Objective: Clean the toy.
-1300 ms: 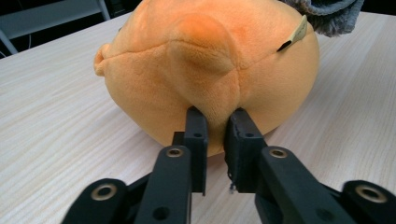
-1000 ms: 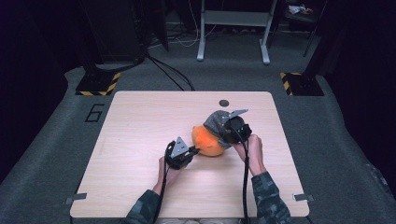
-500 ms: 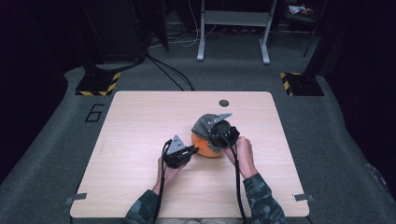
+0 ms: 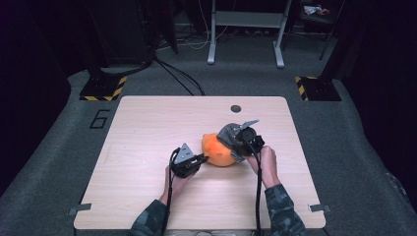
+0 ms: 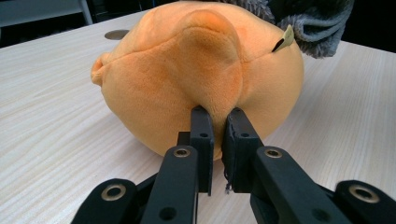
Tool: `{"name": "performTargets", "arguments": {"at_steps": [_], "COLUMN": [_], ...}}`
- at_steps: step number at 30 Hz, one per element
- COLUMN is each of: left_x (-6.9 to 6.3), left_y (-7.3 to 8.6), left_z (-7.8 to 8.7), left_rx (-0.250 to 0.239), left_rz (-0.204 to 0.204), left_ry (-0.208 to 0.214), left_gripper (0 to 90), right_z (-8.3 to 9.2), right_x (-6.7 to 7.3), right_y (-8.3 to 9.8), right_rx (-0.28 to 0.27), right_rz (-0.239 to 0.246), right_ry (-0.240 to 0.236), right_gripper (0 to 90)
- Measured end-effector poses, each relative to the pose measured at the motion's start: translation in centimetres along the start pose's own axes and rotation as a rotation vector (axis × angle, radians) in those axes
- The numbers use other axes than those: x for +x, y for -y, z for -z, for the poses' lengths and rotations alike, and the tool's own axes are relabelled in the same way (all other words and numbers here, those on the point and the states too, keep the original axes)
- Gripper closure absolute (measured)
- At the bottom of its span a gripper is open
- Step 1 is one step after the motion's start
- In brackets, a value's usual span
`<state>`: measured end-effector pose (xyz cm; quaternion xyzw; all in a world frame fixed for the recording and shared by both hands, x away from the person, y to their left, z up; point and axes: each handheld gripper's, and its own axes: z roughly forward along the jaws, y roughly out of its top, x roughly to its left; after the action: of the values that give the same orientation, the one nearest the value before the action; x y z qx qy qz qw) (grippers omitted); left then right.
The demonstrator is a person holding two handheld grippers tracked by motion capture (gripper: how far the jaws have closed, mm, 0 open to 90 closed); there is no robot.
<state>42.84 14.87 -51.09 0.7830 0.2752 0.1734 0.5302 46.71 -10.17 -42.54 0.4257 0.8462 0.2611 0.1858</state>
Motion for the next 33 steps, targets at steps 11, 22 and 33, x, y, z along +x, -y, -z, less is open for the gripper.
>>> {"name": "performTargets", "arguments": {"at_steps": [11, 22, 33], "left_x": [0.2, 0.2, 0.1], "left_y": [0.1, 0.1, 0.1], "left_z": [0.1, 0.1, 0.0], "left_rx": [-0.001, -0.010, -0.008], "left_rz": [0.005, -0.007, -0.007], "left_ry": [-0.006, -0.001, 0.005], "left_gripper": [83.0, 82.9, 82.8], "right_z": [0.3, 2.0, 1.2], "right_x": [-1.6, 3.9, 3.0], "right_y": [1.1, -2.3, -1.6], "right_rx": [0.048, -0.059, -0.051], "right_rz": [-0.063, 0.119, 0.092], "right_ry": [0.062, -0.049, -0.050], "right_gripper": [67.8, 67.6, 67.4]}}
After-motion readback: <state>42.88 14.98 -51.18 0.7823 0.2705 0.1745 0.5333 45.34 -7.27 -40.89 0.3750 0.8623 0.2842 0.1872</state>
